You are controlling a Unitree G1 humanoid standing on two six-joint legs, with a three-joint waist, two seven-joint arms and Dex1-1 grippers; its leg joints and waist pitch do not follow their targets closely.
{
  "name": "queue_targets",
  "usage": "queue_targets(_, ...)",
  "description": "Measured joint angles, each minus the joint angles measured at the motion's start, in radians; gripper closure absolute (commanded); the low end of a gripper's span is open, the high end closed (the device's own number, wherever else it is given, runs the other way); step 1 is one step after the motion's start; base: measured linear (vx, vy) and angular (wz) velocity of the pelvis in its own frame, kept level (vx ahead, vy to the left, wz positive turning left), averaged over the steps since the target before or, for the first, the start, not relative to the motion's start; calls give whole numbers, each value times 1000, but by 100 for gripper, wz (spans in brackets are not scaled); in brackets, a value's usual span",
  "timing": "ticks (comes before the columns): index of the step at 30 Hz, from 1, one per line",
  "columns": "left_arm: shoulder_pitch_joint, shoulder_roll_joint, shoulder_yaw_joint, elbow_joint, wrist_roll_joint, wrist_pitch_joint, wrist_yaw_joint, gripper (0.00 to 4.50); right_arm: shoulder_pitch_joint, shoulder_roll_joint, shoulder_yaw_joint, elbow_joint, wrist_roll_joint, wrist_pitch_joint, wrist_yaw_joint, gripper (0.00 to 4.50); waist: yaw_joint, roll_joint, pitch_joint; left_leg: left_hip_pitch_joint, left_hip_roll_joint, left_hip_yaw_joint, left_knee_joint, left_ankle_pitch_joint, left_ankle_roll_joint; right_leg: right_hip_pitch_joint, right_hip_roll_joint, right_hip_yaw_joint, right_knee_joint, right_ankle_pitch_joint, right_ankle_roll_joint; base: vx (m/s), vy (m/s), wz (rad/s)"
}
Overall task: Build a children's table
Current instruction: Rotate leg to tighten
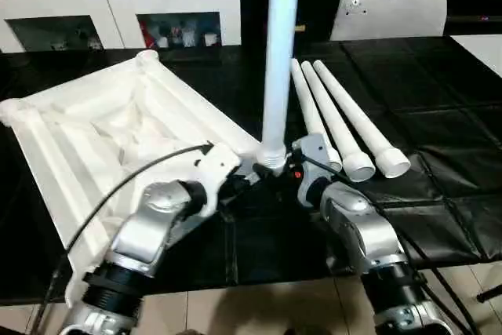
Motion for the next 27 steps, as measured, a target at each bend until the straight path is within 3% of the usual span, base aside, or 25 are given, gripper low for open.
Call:
queue_targets(9, -13, 146, -28, 99, -64, -218, -319, 450, 0, -209, 42, -48, 59, -36, 356, 5, 49, -1, 1, 0, 0, 0, 2, 0, 0, 1, -1, -1, 0, 0, 0, 0, 0, 0)
queue_targets(15, -46, 210, -71, 161, -82, -308, -502, 450, -45, -329, 100, -35, 71, -86, 589, 5, 59, -1, 1, 1, 0, 0, 3, 0, 0, 3, -2, 0, 1, 0, -1, 0, 0, 0)
queue_targets(18, -58, 212, -85, 174, -83, -336, -548, 450, -59, -337, 120, -22, 69, -120, 645, 5, 65, -2, 1, 2, 0, 0, 3, 0, 0, 3, -2, -1, 2, 0, -1, 0, 0, 0)
queue_targets(27, -97, 213, -124, 222, -80, -415, -620, 450, -106, -305, 185, 66, 54, -161, 729, 79, 72, -6, 1, 2, 0, 1, 3, 0, 0, 3, -2, -1, 2, 0, -1, 0, 0, 0)
